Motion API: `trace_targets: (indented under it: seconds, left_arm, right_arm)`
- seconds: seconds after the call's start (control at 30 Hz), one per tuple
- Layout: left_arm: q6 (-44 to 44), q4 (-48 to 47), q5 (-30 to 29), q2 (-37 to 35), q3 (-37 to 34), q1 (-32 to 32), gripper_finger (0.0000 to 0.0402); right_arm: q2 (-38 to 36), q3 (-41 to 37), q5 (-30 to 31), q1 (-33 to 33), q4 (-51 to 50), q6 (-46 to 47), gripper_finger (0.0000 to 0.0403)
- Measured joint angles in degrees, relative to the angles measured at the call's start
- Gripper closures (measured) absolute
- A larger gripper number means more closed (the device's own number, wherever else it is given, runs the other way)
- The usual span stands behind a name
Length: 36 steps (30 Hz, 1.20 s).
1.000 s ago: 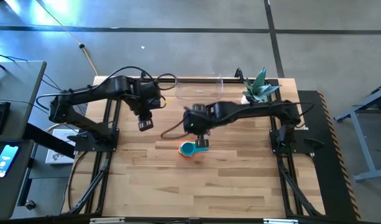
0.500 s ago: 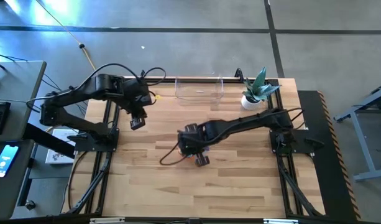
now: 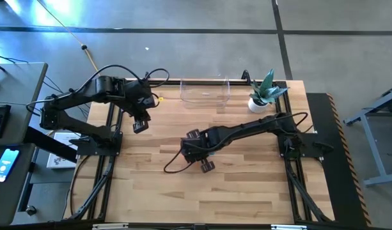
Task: Nest measuring cups in basket
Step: Stack the blue measuring cup on top of the blue measuring cup
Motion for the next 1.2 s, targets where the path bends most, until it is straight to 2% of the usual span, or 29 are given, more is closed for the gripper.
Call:
trace_targets:
  seconds: [0.37, 0.43, 0.57, 0.97, 1.2]
  left_arm:
    - [0.1, 0.0, 0.0, 0.0, 0.0, 0.0, 0.0362]
    - [0.1, 0.0, 0.0, 0.0, 0.0, 0.0, 0.0362]
    - [0.1, 0.0, 0.0, 0.0, 0.0, 0.0, 0.0362]
    - [0.0, 0.0, 0.0, 0.0, 0.0, 0.0, 0.0362]
    - [0.0, 0.0, 0.0, 0.0, 0.0, 0.0, 0.0362]
  right_arm:
    - [0.0, 0.0, -2.9, -1.0, -0.7, -9.8, 0.0390]
    - [0.0, 0.0, -1.8, -0.9, -0.7, -10.0, 0.0389]
    - [0.0, 0.0, -3.8, -1.1, -1.0, -9.8, 0.0389]
    - [0.0, 0.0, -4.7, -1.1, -0.7, -9.7, 0.0388]
    - [0.0, 0.0, -5.3, -1.1, -0.7, -9.7, 0.0352]
